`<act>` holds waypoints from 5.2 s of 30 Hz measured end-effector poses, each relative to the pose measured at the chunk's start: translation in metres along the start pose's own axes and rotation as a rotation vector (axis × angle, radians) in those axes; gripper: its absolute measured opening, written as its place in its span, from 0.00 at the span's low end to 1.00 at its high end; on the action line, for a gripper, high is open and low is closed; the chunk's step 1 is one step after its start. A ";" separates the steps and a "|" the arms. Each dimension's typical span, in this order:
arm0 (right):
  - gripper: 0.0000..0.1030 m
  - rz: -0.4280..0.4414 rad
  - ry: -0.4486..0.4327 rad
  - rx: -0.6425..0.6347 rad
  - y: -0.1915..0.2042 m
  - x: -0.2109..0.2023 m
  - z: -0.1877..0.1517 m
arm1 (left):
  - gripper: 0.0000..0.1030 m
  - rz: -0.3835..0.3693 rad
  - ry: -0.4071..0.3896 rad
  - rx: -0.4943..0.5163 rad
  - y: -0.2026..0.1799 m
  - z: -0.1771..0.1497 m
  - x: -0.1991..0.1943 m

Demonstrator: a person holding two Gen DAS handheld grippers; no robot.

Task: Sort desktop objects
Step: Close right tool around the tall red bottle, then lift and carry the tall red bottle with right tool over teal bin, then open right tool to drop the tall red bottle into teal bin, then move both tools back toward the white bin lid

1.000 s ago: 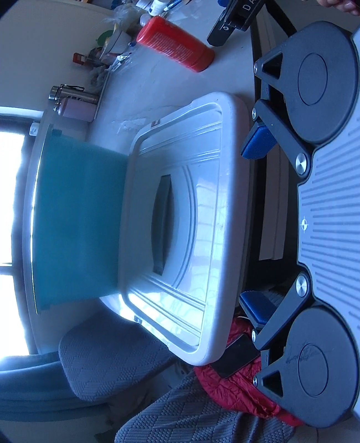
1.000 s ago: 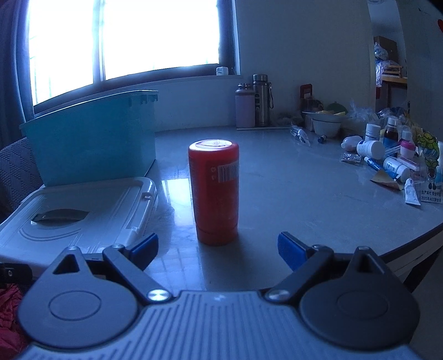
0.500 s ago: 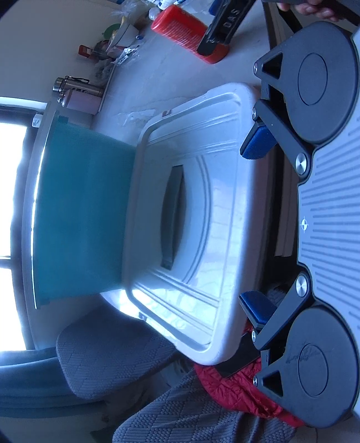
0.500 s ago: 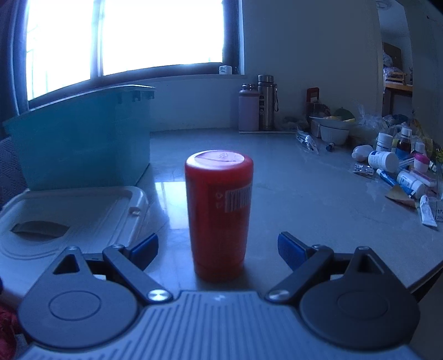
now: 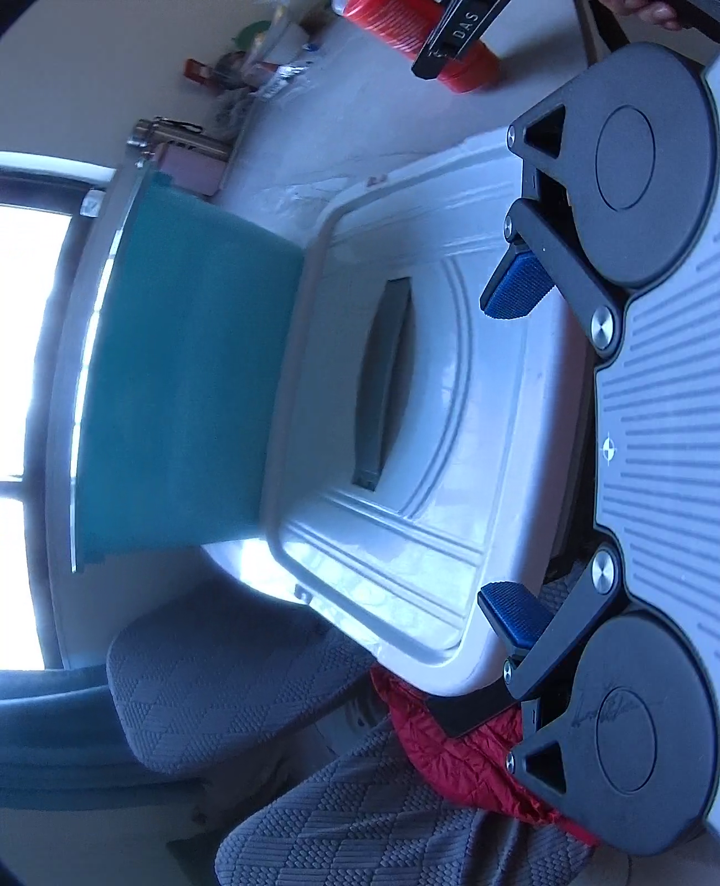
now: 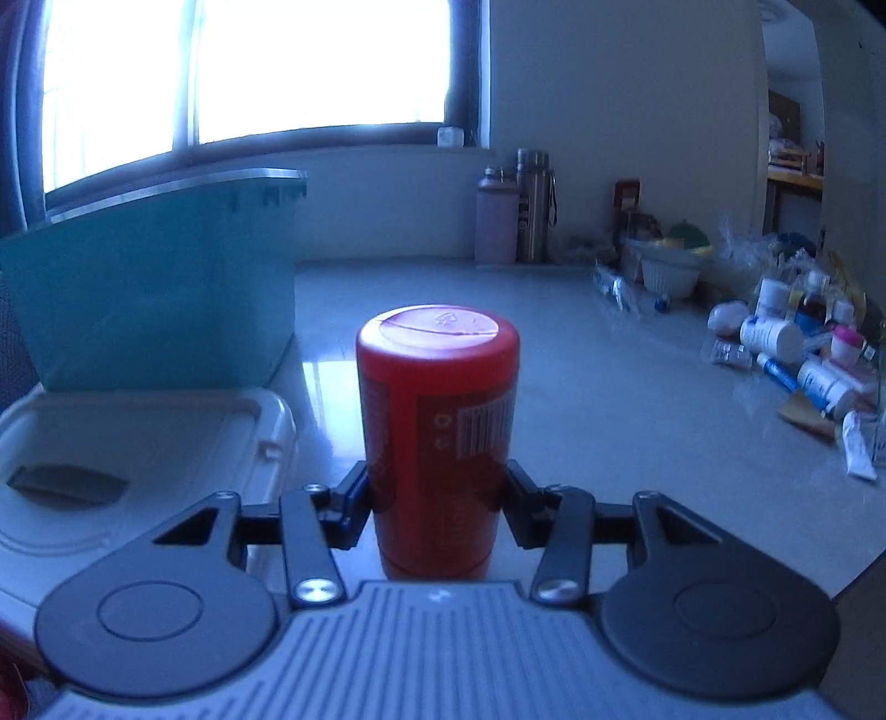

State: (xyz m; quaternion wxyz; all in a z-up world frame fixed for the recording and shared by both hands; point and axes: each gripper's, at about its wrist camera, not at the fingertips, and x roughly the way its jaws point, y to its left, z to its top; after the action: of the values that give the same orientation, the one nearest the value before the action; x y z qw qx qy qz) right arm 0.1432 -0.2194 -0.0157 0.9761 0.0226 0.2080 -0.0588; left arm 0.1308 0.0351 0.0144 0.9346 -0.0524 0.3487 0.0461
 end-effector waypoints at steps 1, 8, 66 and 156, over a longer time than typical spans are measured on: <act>0.47 0.002 -0.007 -0.003 0.000 -0.003 0.004 | 1.00 -0.002 -0.006 -0.002 0.000 0.001 -0.002; 0.47 0.008 -0.035 -0.007 0.004 -0.030 0.032 | 1.00 -0.007 -0.033 0.009 0.000 0.009 -0.026; 0.48 0.106 -0.140 -0.094 0.194 0.047 0.205 | 1.00 0.045 -0.078 0.131 0.081 0.238 0.014; 0.93 -0.035 0.296 0.066 0.088 -0.013 0.042 | 1.00 -0.082 0.361 0.093 0.146 0.107 0.062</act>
State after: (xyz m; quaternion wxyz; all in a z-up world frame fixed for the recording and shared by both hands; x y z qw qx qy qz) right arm 0.1590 -0.1334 0.0302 0.9323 0.0591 0.3480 -0.0788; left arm 0.2285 0.1965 0.0443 0.8593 -0.0304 0.5102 -0.0182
